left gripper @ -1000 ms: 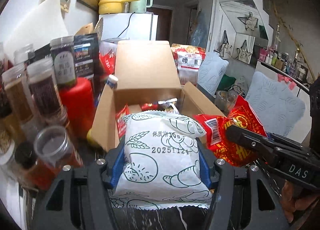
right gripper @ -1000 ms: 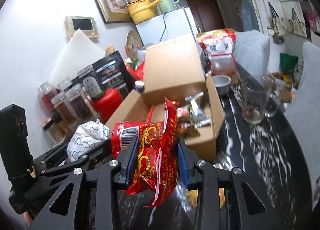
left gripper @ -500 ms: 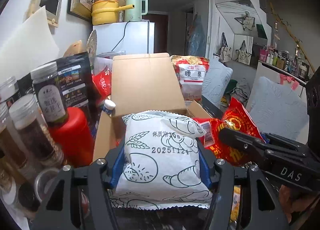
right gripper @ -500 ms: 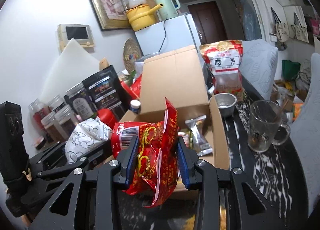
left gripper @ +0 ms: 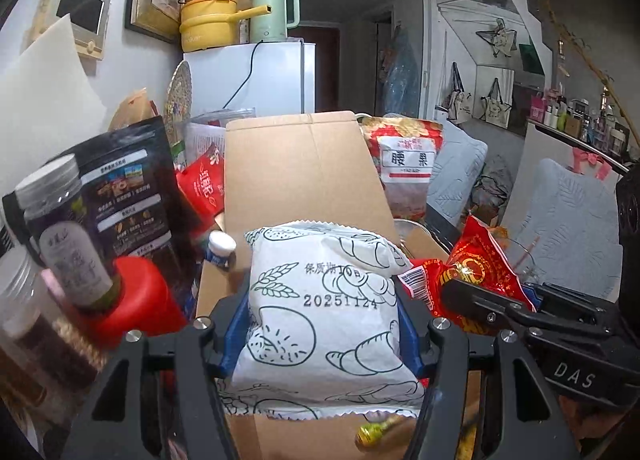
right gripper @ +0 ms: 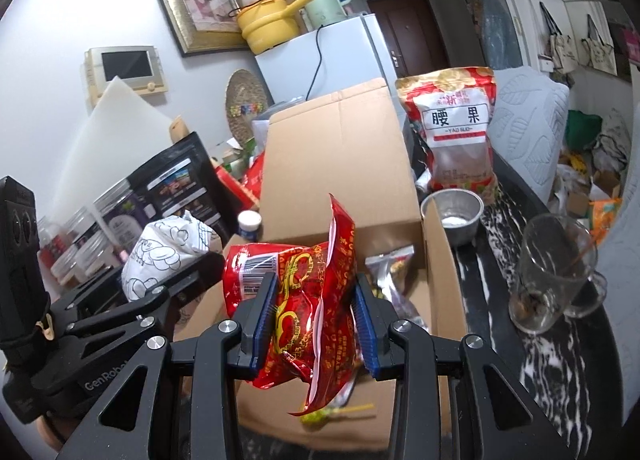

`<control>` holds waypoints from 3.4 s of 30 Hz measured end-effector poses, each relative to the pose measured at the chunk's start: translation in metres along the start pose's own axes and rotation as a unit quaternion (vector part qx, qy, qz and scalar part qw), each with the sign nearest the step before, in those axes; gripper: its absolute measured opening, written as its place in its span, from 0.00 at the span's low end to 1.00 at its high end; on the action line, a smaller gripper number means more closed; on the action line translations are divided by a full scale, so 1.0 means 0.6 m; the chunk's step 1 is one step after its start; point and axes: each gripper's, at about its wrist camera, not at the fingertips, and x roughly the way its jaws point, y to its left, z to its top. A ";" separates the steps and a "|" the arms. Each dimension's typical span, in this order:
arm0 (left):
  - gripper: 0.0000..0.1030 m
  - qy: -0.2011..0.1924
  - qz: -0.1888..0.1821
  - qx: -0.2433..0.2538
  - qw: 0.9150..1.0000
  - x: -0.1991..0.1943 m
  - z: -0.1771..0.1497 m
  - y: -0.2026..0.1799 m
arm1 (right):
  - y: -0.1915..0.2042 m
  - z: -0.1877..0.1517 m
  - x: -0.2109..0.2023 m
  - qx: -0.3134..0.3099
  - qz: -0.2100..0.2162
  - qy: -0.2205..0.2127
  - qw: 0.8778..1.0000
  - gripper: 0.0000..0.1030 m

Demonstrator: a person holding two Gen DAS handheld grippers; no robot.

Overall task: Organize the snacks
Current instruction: 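Lower both packets into the box and open both tools, then withdraw both tools from the box toward the plastic-wrapped waffle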

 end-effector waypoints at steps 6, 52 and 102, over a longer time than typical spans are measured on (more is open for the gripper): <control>0.58 -0.002 0.004 -0.008 1.000 0.032 0.034 0.015 | -0.014 0.039 0.034 0.013 0.005 -0.006 1.000 0.35; 0.59 0.249 0.034 -0.004 0.968 0.281 -0.039 0.031 | -0.040 0.022 0.201 -0.031 -0.093 0.138 0.986 0.37; 0.59 0.120 0.014 -0.003 0.993 -0.037 -0.071 -0.066 | 0.015 -0.052 -0.120 -0.057 -0.082 0.031 0.995 0.50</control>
